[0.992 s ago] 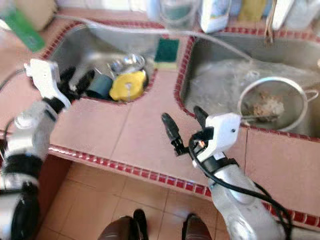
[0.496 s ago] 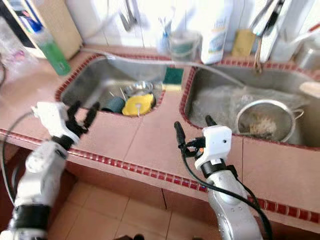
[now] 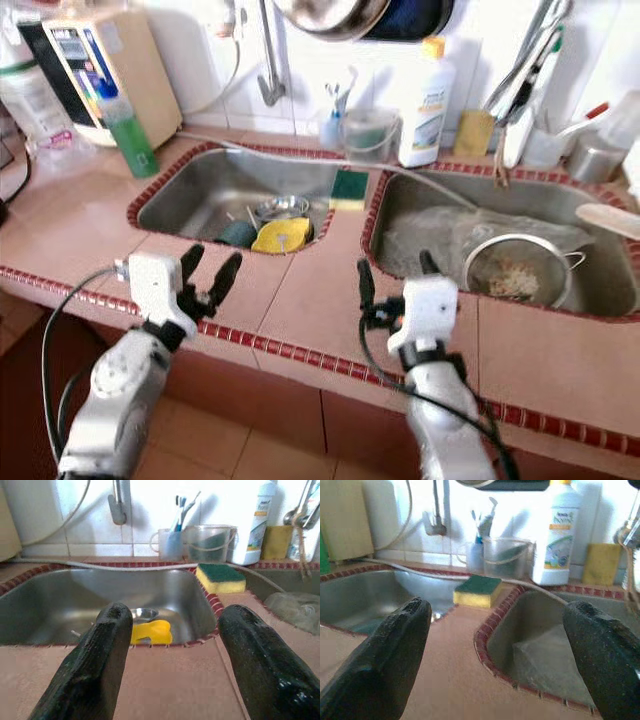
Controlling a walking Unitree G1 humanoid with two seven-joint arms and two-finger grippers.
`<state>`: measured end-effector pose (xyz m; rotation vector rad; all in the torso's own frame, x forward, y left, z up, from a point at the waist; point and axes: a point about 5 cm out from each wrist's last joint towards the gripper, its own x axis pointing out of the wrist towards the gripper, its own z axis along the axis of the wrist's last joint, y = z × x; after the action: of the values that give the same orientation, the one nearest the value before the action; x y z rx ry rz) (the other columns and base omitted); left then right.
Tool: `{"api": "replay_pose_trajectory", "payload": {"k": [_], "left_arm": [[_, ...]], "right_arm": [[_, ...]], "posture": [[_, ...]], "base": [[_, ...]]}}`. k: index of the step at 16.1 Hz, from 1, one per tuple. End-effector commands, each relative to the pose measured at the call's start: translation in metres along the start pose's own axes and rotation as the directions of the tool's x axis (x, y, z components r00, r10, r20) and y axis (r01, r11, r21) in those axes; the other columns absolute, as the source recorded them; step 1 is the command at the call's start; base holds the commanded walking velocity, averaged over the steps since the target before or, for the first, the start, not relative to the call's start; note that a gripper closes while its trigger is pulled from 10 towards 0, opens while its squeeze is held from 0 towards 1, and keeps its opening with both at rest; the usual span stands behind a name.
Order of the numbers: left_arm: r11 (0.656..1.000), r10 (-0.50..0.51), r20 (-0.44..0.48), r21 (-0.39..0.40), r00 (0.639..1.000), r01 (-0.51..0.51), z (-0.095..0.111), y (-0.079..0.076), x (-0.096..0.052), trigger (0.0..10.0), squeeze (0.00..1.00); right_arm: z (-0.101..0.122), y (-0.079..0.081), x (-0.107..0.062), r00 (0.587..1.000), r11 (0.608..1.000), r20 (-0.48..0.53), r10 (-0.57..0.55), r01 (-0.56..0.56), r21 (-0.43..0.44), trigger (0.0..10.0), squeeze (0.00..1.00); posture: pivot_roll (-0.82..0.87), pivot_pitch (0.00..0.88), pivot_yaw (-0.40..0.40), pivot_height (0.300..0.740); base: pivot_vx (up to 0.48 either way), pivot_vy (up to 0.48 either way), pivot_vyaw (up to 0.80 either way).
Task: Kitchen organization
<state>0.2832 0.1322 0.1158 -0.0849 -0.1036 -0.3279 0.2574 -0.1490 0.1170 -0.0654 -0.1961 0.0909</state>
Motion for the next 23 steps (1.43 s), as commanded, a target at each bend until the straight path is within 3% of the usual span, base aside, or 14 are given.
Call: {"api": "replay_pose_trajectory", "payload": {"k": [1, 5, 8, 17, 23], "left_arm": [[0.999, 0.036, -0.018, 0.018, 0.999, -0.036, -0.007, 0.004, -0.005, 10.0, 0.00], [0.983, 0.182, -0.017, 0.002, 0.983, -0.182, -0.014, 0.026, -0.018, 10.0, 0.00], [0.982, 0.175, 0.002, 0.067, 0.985, -0.175, -0.016, 0.025, -0.023, 10.0, 0.00], [0.984, 0.174, -0.024, 0.037, 0.984, -0.173, -0.025, 0.017, -0.027, 10.0, 0.00], [0.983, 0.181, -0.019, 0.041, 0.983, -0.180, -0.022, 0.021, -0.026, 10.0, 0.00]], "right_arm": [[-0.006, 0.003, -0.002, 1.000, 1.000, -0.001, -0.004, 0.004, -0.016, 10.0, 0.00], [-0.020, 0.003, -0.007, 1.000, 1.000, -0.023, -0.005, 0.004, -0.017, 10.0, 0.00], [-0.021, 0.002, -0.005, 1.000, 1.000, -0.010, 0.002, -0.002, -0.015, 10.0, 0.00], [-0.025, 0.009, 0.000, 0.998, 0.997, -0.003, 0.068, -0.068, -0.023, 10.0, 0.00], [-0.027, 0.012, 0.004, 0.997, 0.997, 0.001, 0.077, -0.077, -0.018, 10.0, 0.00]], "posture": [[-0.20, 0.000, 0.103, 0.740], [-0.19, 0.000, 0.087, 0.740], [-0.19, 0.000, 0.072, 0.740], [-0.17, 0.000, 0.042, 0.740], [-0.16, 0.000, 0.051, 0.740]], "base": [[0.000, 0.000, 0.00], [0.000, 0.000, 0.00], [0.000, 0.000, 0.00], [0.000, 0.000, 0.00], [0.000, 0.000, 0.00]]}}
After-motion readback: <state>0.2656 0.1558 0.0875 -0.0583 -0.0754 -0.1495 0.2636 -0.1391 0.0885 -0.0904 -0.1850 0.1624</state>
